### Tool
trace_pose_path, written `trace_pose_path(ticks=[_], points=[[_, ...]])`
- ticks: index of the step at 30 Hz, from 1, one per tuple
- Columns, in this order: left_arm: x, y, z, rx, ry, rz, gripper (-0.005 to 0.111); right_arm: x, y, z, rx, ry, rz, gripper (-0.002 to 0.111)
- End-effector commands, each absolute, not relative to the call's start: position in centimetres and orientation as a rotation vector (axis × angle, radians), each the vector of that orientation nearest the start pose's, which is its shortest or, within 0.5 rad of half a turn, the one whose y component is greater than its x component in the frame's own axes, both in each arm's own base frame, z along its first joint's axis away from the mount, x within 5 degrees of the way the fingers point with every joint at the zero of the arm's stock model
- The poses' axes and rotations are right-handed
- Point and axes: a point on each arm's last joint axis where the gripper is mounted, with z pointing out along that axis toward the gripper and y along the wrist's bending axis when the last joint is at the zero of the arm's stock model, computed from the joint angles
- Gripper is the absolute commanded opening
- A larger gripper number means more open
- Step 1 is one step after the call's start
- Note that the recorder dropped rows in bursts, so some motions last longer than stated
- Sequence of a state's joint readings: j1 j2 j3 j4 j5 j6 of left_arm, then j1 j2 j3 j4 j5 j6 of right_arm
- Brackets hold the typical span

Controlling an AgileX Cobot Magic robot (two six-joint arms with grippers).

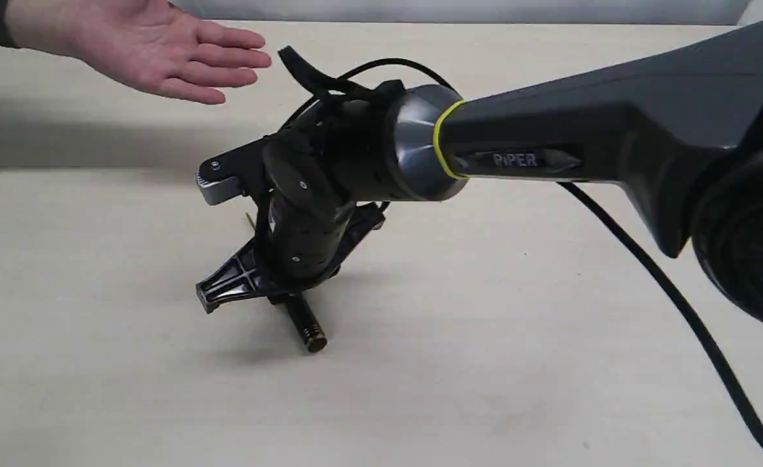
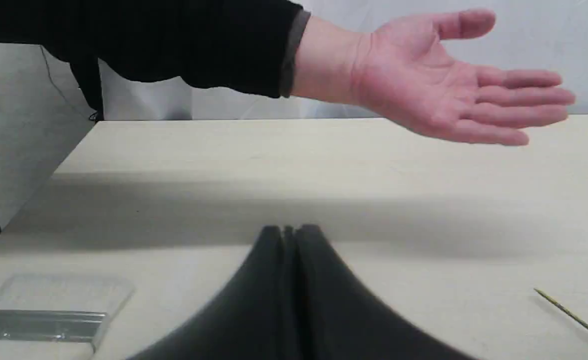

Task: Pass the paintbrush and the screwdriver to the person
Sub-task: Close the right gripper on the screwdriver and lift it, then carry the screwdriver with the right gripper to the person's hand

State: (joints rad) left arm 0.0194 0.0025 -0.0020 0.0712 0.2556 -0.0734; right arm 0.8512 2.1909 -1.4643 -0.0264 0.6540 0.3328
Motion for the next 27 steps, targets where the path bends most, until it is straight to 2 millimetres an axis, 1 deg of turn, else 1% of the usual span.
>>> trace_pose_path(ticks=[1,4,5,9,11,12,15,20,21,22,24,25,27], points=[[5.5,0.2,19.1,-0.031,1.733,0.015,0.0,28.2,31.9,9.5,-0.819,2.865,0.104,0.004],[5.5,0.2,19.1,-0.031,1.733,0.015,0.0,28.0,31.6,9.6,-0.826,2.895,0.073,0.004],[5.5,0.2,19.1,-0.031,1.733,0.015,0.0,27.9,31.5,9.9,-0.845,2.894,0.067,0.004],[5.5,0.2,19.1,-0.031,1.733,0.015,0.0,27.7,31.2,12.1,-0.859,2.888,0.067,0.004],[5.5,0.2,19.1,-0.031,1.733,0.015,0.0,27.6,31.1,14.2,-0.86,2.856,0.094,0.004],[5.5,0.2,19.1,-0.029,1.731,0.017,0.0,27.6,31.0,14.8,-0.856,2.842,0.106,0.004],[5.5,0.2,19.1,-0.029,1.731,0.017,0.0,27.3,30.8,18.4,-0.835,2.769,0.17,0.004],[5.5,0.2,19.1,-0.029,1.731,0.017,0.0,26.5,29.9,24.5,-0.859,2.601,0.27,0.004],[5.5,0.2,19.1,-0.029,1.731,0.017,0.0,26.4,29.8,25.1,-0.861,2.576,0.283,0.004],[5.5,0.2,19.1,-0.029,1.731,0.017,0.0,26.3,29.6,26.3,-0.854,2.526,0.314,0.004],[5.5,0.2,19.1,-0.029,1.731,0.017,0.0,26.2,29.6,27.9,-0.838,2.449,0.361,0.004],[5.5,0.2,19.1,-0.029,1.731,0.017,0.0,26.2,29.6,28.6,-0.827,2.409,0.386,0.004],[5.5,0.2,19.1,-0.029,1.731,0.017,0.0,26.4,29.8,29.3,-0.837,2.327,0.417,0.004]])
